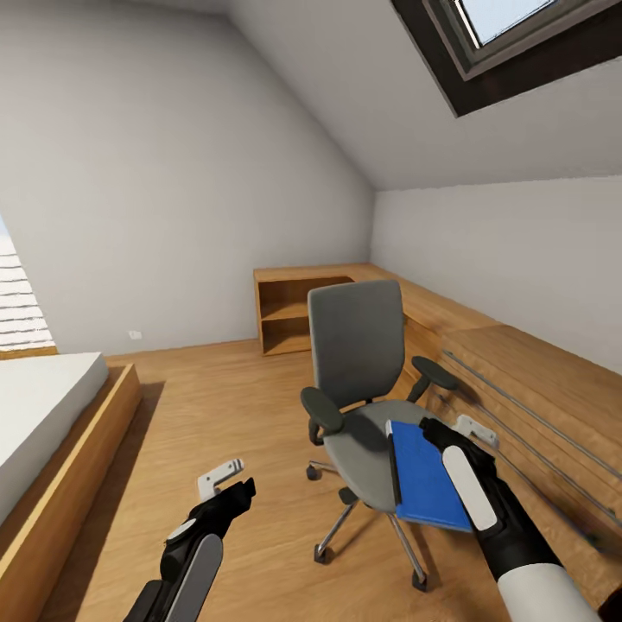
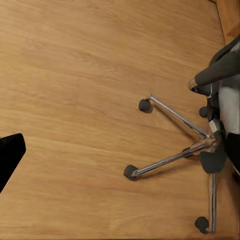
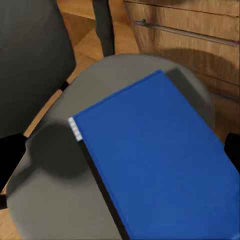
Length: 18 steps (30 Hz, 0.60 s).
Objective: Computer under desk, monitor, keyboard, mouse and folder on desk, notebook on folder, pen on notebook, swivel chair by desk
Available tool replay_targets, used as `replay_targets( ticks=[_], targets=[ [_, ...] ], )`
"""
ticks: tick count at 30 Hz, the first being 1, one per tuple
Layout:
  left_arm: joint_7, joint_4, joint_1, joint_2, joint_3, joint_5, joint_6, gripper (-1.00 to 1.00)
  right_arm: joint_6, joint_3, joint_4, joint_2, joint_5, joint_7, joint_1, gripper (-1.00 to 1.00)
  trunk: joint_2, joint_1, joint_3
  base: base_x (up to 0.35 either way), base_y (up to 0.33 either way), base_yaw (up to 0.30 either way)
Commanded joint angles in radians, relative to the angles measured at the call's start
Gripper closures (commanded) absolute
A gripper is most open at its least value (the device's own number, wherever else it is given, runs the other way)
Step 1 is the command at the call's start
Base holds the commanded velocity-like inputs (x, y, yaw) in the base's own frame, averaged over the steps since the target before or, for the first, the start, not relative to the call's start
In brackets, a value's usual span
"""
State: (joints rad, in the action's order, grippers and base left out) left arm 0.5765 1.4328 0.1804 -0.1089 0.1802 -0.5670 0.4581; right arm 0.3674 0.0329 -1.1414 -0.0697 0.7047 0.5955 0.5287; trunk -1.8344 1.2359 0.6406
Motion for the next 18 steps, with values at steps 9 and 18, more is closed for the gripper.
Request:
replay_targets(
  ticks=[9, 18],
  targets=[
    [0.008, 0.013, 0.001, 0.002, -0.007, -0.041, 0.001, -1.0, 0.005, -0.083, 0.076, -0.09, 0.266, -0.111, -0.001, -1.0, -0.064, 0.034, 0.029, 0.0, 0.0, -0.292],
    [0.008, 0.014, 0.001, 0.003, -0.008, -0.042, 0.002, -1.0, 0.012, -0.099, 0.154, -0.123, 0.366, -0.256, -0.001, -1.0, -0.127, 0.069, 0.058, 0.0, 0.0, -0.293]
  ],
)
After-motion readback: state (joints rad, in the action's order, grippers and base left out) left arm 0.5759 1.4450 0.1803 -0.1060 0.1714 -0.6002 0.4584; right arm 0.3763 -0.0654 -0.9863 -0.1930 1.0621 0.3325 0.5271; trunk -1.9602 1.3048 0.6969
